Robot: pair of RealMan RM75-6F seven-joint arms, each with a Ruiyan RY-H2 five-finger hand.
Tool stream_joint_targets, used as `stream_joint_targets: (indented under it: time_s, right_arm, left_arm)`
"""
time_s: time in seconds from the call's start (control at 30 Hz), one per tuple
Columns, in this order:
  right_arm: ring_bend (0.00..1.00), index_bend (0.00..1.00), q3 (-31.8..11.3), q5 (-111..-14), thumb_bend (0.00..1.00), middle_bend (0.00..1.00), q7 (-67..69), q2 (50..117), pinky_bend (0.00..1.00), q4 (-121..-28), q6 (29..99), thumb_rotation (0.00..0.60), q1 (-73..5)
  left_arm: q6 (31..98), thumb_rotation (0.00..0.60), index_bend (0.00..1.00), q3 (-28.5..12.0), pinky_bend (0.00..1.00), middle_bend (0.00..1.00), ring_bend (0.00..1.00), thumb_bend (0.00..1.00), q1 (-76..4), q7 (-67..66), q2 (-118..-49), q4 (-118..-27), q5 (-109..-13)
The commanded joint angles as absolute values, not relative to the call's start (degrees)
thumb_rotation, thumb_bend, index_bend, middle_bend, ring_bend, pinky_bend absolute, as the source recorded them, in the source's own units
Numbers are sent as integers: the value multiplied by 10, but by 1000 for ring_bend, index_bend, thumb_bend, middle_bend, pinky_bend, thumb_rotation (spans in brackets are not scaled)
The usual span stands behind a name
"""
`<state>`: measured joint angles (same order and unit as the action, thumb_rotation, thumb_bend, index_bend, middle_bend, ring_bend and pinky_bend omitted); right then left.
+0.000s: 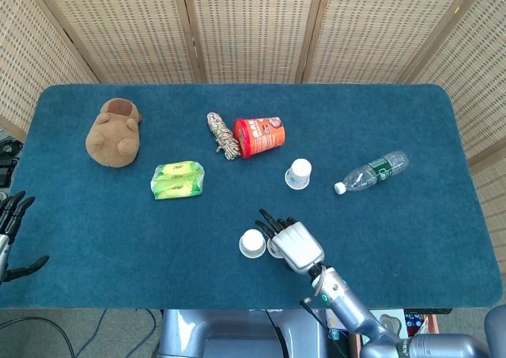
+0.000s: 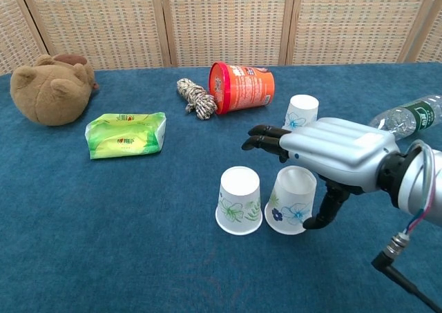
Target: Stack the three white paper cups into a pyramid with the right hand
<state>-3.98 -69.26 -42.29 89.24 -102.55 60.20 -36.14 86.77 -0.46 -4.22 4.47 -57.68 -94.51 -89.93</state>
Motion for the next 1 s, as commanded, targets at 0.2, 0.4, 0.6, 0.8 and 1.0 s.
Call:
stream_joint_targets:
  time_s: [0.2,0.4,0.6,0.8,1.0]
  right_arm:
    - [218,54,-37,-703,192,3,-422,871,294,-1064,617,600,-359]
    - [211,54,-81,-713,192,46,-409,831,209,-1097,649,600,-363]
    - [171,104,-192,-609,191,117,-389,807,119,-1036,614,600,-422]
    - [141,130,-224,-503,192,136,-362,846,107,-932,564,600,-474]
    - [141,146,-225,-419,192,190,-336,892,124,-816,515,600,-513]
  left_arm:
    - [867,600,0,-4,0,0,0,179,-42,44,-577,-945,-900]
    - [867,600,0,-6,0,0,0,179,-43,46,-577,-944,-896]
    - [864,600,0,-11,0,0,0,179,-44,44,-579,-943,-889]
    - [853,600,0,-16,0,0,0,180,-49,41,-581,-942,-874]
    - [847,600,0,-20,0,0,0,179,-52,37,-581,-941,-864]
